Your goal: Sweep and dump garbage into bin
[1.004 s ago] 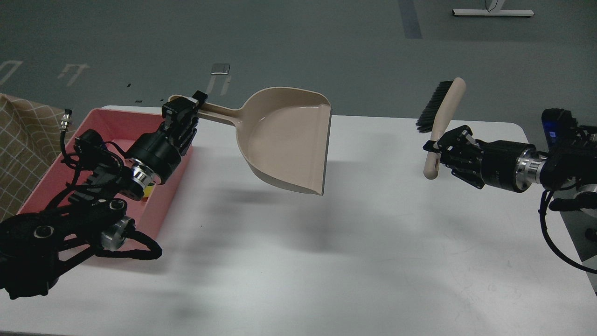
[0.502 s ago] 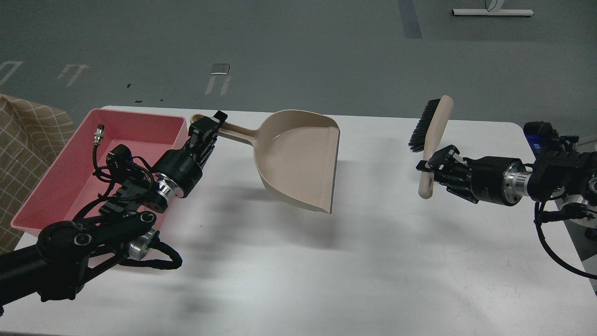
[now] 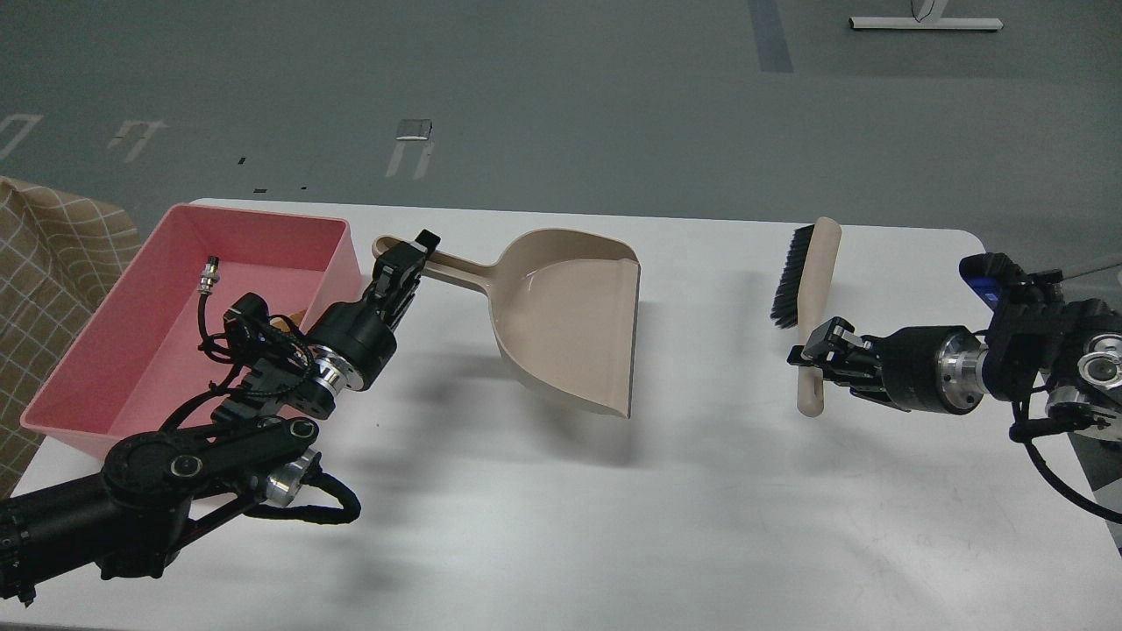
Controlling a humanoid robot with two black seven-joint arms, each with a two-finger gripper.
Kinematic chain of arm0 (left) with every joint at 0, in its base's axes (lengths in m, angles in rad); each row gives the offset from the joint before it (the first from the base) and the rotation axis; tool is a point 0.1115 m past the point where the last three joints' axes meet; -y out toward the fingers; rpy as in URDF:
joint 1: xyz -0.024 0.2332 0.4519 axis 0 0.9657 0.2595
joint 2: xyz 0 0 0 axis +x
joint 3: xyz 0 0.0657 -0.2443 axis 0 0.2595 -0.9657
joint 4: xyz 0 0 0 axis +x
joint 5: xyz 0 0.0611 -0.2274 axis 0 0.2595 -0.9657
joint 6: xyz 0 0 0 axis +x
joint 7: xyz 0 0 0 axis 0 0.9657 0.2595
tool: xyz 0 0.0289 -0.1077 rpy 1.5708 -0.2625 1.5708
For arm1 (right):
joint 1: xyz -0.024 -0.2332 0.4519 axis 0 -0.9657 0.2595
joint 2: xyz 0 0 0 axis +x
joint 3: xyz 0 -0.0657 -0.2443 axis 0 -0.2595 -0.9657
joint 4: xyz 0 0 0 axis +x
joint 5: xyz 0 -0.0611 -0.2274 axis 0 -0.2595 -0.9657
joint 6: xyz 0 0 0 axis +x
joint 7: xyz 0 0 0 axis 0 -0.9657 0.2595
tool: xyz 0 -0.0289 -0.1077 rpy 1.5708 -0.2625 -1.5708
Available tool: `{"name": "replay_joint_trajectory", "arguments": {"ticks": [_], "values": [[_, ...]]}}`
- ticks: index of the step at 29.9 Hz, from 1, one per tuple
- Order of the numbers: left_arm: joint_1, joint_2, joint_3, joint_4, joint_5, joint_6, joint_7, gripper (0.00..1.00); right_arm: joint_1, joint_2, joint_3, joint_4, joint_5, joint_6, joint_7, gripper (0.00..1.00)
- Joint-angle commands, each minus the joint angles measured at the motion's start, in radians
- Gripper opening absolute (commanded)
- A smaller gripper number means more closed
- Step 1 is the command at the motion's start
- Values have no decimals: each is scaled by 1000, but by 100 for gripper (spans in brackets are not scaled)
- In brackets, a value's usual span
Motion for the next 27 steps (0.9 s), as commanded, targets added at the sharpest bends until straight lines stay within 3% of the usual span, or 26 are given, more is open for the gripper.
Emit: {"name": "replay_joint_trajectory", "arguments": {"ticks": [1, 27], "values": [[1, -14, 1, 0, 0, 4, 0, 0, 0, -7, -13, 0, -23, 0, -2, 0], [40, -108, 21, 92, 0, 27, 0, 0, 80, -27, -142, -10, -28, 0, -6, 0]]}}
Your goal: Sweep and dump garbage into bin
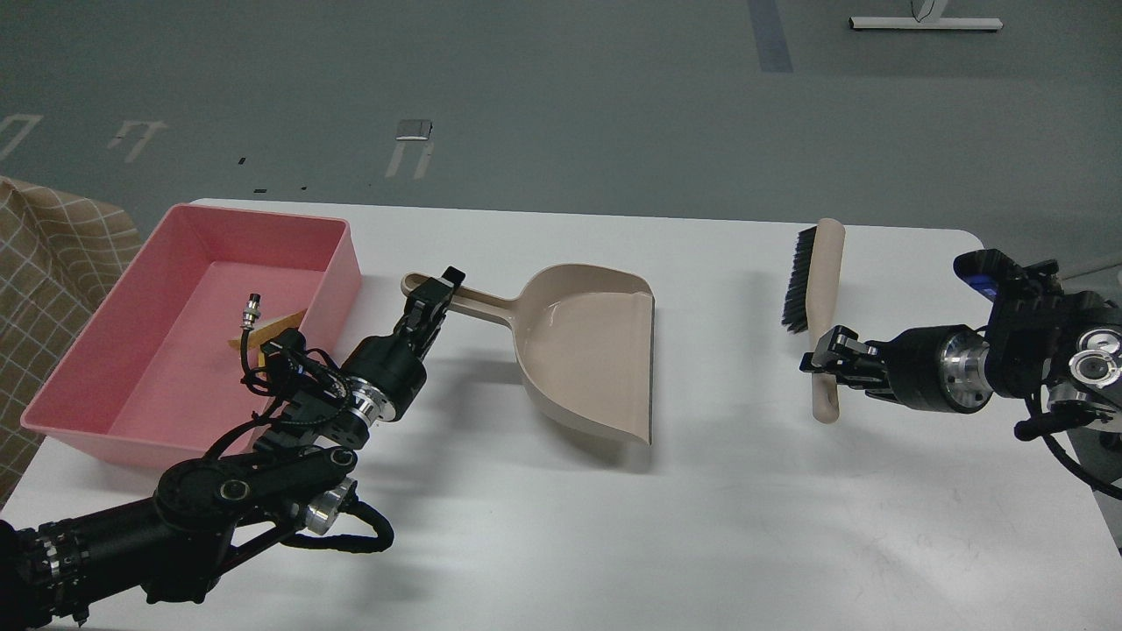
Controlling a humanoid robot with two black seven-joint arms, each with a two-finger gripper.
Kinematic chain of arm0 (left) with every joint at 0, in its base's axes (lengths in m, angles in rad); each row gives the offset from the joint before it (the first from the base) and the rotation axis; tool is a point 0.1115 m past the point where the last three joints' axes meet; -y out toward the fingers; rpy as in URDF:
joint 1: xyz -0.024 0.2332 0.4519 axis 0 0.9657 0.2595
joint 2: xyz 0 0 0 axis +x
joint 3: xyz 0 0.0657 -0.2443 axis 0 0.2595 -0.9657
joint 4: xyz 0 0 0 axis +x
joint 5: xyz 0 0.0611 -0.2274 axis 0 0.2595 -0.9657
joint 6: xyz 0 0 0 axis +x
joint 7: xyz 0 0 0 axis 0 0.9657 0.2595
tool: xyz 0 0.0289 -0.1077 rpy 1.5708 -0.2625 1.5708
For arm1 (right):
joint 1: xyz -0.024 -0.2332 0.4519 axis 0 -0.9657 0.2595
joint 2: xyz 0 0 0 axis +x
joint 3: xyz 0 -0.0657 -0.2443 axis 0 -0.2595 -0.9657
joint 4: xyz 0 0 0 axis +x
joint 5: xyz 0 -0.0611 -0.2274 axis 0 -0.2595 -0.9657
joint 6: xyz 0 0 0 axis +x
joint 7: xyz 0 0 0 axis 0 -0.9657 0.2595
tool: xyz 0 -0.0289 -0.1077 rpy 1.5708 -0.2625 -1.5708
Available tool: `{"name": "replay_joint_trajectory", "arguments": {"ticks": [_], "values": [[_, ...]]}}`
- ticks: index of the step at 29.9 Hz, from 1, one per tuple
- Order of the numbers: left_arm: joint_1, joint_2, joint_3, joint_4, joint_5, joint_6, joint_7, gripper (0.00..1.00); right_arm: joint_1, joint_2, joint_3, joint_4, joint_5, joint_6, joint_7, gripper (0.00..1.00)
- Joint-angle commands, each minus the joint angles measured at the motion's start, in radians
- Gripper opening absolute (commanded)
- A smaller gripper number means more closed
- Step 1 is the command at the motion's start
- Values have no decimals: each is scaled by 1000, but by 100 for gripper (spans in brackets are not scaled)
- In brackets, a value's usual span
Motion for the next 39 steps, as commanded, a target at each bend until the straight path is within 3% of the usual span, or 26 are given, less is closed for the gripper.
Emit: {"name": "replay_joint_trajectory", "arguments": {"ticks": [1, 15, 31, 33, 35, 37, 39], "values": [[0, -2, 0, 14, 0, 0, 0, 0, 4, 4, -26, -11, -5, 0, -1, 0], [-1, -8, -2, 28, 0, 0, 0, 0, 2, 39, -40, -46, -6, 0, -1, 0], [8, -17, -2, 33, -2, 0, 0, 0, 2, 58, -46, -57, -6, 0, -1, 10], [9, -17, -2, 33, -2, 0, 0, 5, 4, 61, -46, -58, -6, 0, -1, 16], [11, -17, -5, 33, -6, 0, 0, 29, 4, 62, -46, -58, -6, 0, -3, 22], [11, -20, -5, 33, -13, 0, 0, 42, 4, 62, -44, -58, -6, 0, -9, 35], [12, -31, -5, 33, -14, 0, 0, 54, 4, 62, -44, -60, -6, 0, -15, 37]]}}
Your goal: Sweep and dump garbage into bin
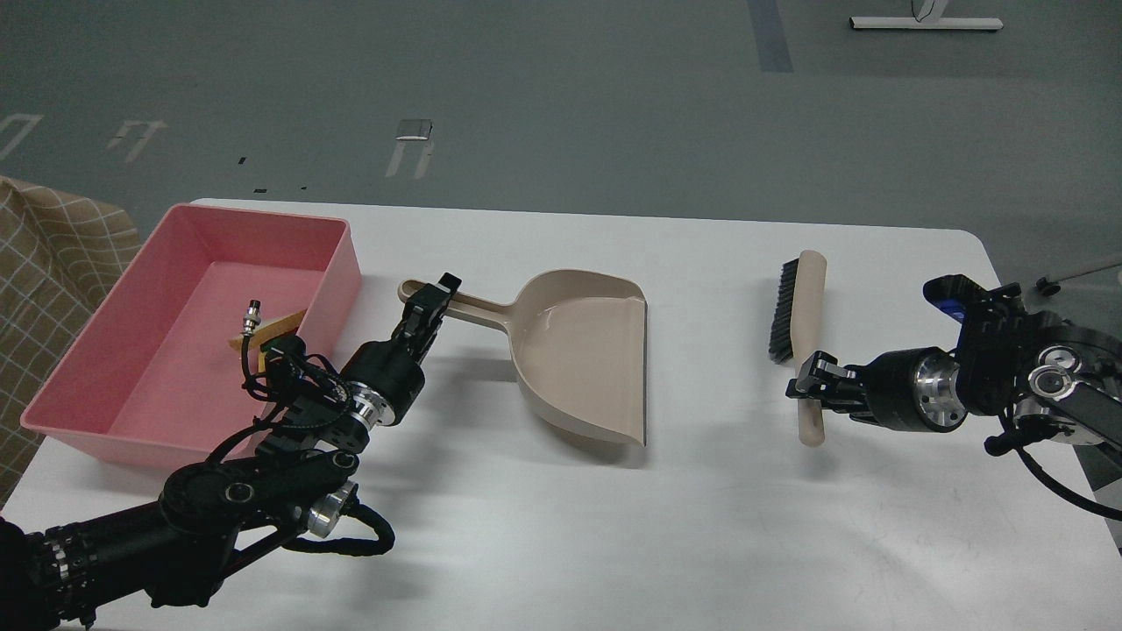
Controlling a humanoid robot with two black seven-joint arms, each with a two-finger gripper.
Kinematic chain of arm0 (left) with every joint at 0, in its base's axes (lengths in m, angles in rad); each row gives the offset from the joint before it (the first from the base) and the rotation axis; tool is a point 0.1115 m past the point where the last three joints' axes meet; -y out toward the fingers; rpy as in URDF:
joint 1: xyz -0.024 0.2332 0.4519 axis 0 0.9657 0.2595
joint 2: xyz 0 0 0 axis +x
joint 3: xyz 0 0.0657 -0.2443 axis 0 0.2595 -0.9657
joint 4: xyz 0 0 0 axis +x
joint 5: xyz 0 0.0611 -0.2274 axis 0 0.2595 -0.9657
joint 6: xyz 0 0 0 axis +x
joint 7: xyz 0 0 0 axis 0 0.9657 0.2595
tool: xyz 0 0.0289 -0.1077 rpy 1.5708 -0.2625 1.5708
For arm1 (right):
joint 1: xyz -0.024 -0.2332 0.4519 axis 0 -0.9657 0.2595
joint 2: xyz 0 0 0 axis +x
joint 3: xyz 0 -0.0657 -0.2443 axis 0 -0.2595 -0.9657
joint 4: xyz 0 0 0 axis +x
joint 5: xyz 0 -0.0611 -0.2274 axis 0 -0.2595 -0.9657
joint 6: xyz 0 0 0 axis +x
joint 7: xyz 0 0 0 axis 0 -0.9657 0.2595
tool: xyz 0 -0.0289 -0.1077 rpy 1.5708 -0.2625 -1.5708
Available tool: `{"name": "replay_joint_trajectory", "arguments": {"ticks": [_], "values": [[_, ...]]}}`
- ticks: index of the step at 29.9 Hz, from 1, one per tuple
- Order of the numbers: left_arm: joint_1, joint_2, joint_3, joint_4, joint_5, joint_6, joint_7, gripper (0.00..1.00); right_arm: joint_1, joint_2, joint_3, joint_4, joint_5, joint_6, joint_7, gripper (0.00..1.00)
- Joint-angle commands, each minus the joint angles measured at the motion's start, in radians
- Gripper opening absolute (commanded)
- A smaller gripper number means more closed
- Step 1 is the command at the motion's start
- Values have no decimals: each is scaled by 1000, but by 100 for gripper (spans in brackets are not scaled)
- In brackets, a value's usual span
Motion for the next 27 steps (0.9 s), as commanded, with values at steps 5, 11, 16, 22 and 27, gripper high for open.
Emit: {"name": "replay_joint_trajectory", "arguments": {"ticks": [5, 11, 16, 22, 27], "values": [[3, -17, -3, 0, -5, 0, 0, 77, 6, 0, 3, -1, 2, 0, -9, 51], [3, -21, -3, -6, -10, 0, 0, 91, 16, 2, 8, -7, 3, 0, -9, 71], [15, -24, -2, -17, -10, 0, 0, 93, 26, 3, 12, -6, 5, 0, -9, 74], [47, -31, -3, -23, -9, 0, 0, 97, 45, 2, 12, -1, 6, 0, -9, 77], [67, -37, -2, -31, -9, 0, 0, 97, 48, 2, 14, 2, 6, 0, -9, 77]]}}
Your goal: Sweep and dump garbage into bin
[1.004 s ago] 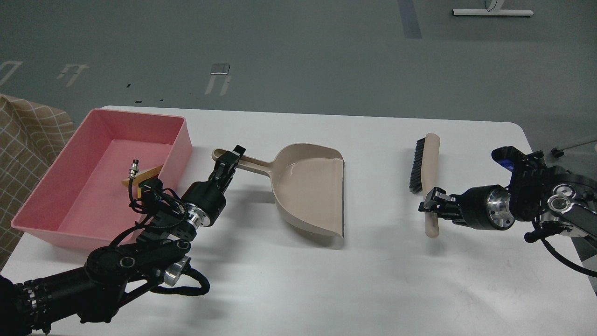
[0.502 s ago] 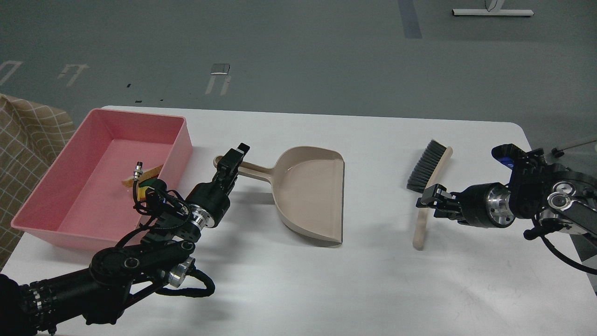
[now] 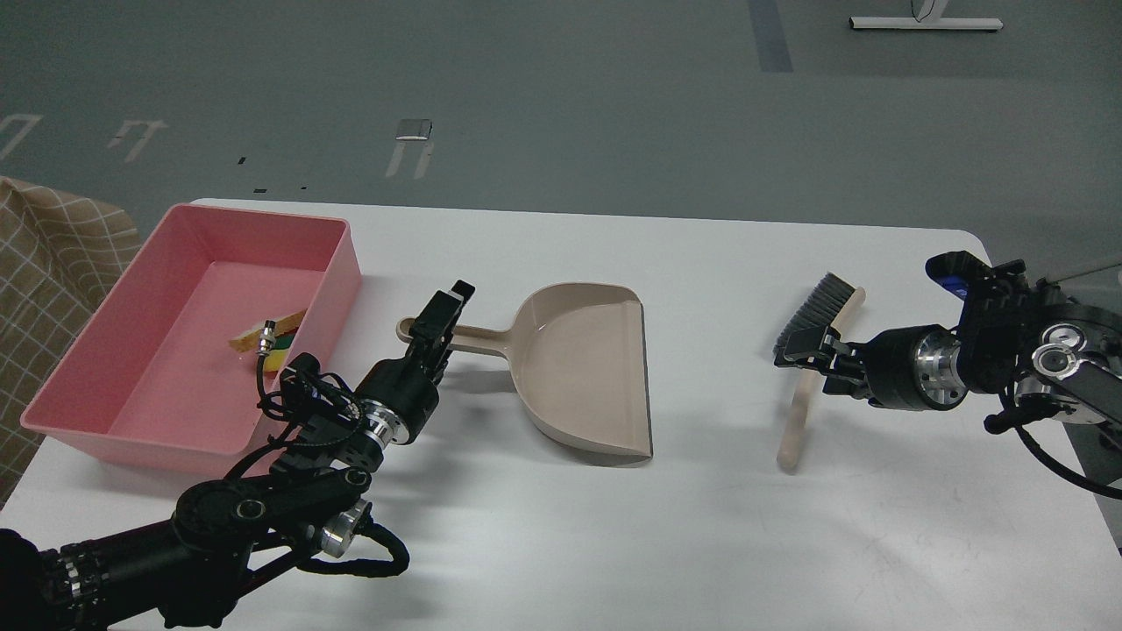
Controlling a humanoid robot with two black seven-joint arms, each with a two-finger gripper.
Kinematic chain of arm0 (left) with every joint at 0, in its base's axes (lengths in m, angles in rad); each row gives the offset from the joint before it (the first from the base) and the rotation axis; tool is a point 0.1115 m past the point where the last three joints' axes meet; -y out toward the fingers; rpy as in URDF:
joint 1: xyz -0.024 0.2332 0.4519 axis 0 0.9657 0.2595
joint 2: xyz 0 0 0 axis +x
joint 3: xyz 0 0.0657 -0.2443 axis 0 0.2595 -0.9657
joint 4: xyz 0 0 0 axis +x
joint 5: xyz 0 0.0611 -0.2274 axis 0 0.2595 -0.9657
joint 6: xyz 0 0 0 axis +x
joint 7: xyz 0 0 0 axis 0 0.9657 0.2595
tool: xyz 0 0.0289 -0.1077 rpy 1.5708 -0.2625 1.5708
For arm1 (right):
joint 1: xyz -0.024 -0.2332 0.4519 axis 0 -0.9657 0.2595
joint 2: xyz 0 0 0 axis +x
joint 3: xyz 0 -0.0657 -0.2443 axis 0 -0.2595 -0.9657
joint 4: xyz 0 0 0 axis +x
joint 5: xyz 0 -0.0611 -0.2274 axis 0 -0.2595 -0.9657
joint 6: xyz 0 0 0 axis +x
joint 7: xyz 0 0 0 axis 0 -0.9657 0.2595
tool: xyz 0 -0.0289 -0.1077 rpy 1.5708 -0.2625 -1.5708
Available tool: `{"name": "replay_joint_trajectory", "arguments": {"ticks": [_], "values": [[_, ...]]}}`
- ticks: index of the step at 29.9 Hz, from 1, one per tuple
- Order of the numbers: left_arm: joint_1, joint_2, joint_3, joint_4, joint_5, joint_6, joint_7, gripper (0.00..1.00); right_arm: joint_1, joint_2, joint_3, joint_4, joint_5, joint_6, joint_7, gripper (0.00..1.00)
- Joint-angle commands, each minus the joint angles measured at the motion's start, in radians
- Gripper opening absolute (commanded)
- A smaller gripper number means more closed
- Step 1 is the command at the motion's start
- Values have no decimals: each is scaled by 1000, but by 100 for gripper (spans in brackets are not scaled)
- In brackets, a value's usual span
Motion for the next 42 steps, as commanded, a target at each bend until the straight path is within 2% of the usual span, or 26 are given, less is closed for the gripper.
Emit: {"name": "replay_joint_trajectory", "arguments": {"ticks": [1, 33, 42], "values": [[11, -2, 2, -16, 1, 0, 0, 97, 2, 0, 1, 3, 0, 0, 0, 77], [126, 126, 5, -274, 5, 0, 0, 97, 48, 0, 5, 50, -1, 0, 0, 76], [138, 213, 5, -355, 5, 0, 0, 97, 83, 1, 10, 50, -1, 0, 0, 76]]}}
